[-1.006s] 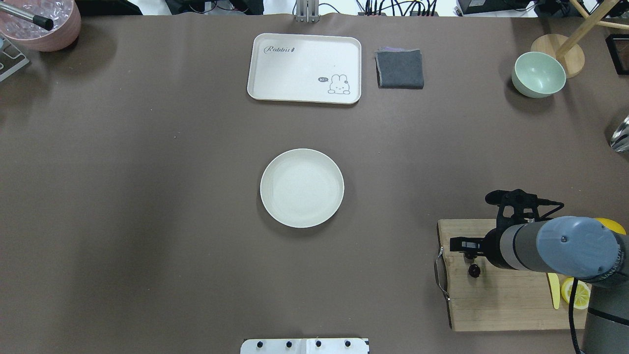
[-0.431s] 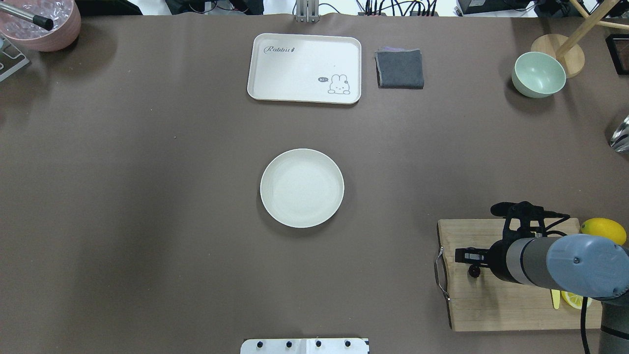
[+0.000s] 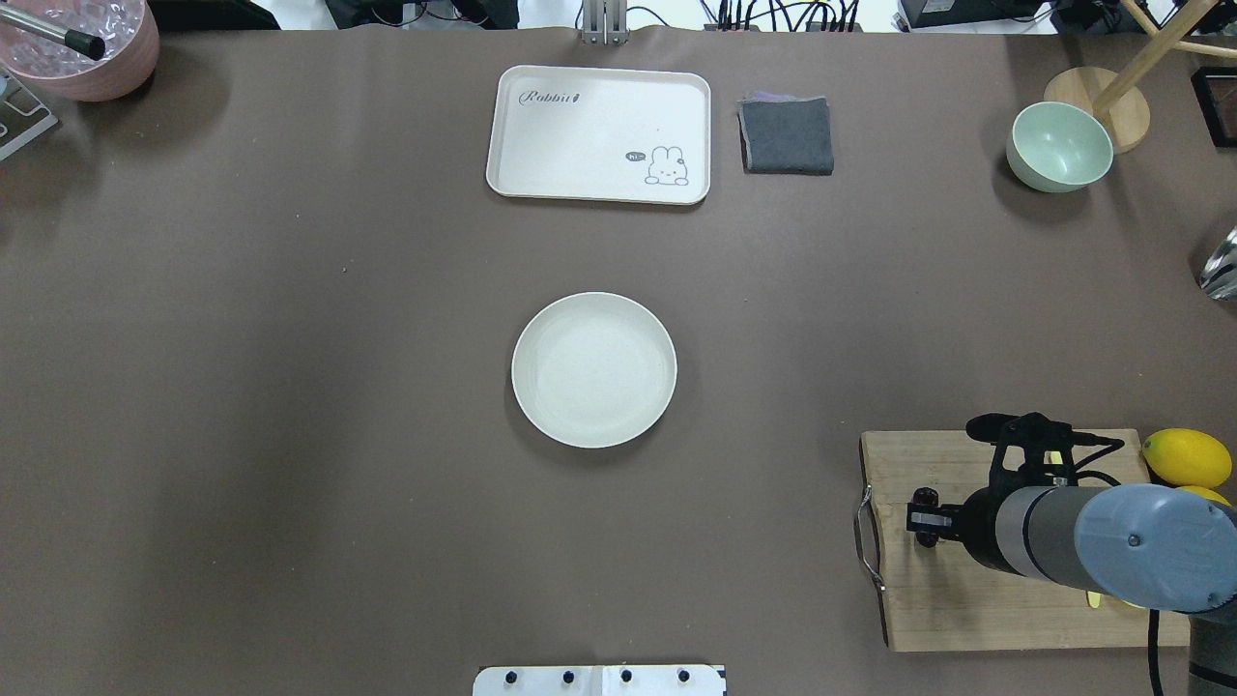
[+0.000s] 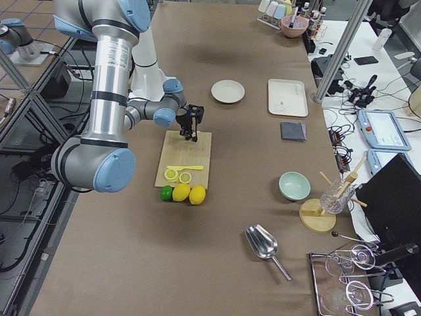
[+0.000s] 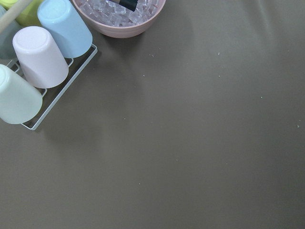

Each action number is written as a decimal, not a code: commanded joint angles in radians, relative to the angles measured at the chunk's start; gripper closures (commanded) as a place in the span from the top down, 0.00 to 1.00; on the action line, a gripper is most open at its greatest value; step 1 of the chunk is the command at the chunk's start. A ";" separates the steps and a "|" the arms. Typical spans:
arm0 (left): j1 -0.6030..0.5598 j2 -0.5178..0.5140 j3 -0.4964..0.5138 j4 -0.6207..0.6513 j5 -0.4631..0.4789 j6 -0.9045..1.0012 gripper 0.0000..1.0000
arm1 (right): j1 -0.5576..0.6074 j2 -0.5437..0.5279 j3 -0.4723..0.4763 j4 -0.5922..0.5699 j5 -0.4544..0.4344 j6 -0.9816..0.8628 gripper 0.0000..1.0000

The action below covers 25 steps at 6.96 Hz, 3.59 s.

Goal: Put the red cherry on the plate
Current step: 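Close the right gripper on the cherry stems and lift, then carry the cherries with the right gripper over the white plate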

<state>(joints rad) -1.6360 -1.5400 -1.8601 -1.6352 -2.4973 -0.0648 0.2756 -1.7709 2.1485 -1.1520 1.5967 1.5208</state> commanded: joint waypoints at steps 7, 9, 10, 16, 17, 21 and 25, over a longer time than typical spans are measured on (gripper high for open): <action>-0.001 0.000 -0.007 0.000 -0.002 -0.006 0.99 | 0.147 0.022 0.205 -0.239 0.141 -0.046 0.00; 0.001 0.000 -0.004 0.005 -0.002 -0.009 0.99 | 0.304 0.417 0.242 -0.718 0.299 -0.131 0.00; 0.001 0.000 -0.001 0.005 0.000 -0.009 0.99 | 0.313 0.672 0.184 -0.973 0.289 -0.198 0.00; -0.001 0.031 0.002 0.006 0.000 -0.009 0.99 | 0.271 1.190 -0.533 -0.804 0.183 -0.174 0.00; -0.001 0.032 0.004 0.008 -0.002 -0.009 0.99 | 0.255 1.261 -0.674 -0.752 0.174 -0.148 0.00; 0.001 0.038 0.019 0.008 0.000 -0.009 0.99 | 0.162 1.253 -0.861 -0.565 0.022 -0.125 0.00; 0.004 0.047 0.022 0.006 0.000 -0.009 0.99 | 0.151 1.205 -0.852 -0.499 0.003 -0.126 0.06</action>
<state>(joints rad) -1.6329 -1.4934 -1.8387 -1.6290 -2.4973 -0.0736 0.4274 -0.5575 1.2903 -1.6648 1.6013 1.3911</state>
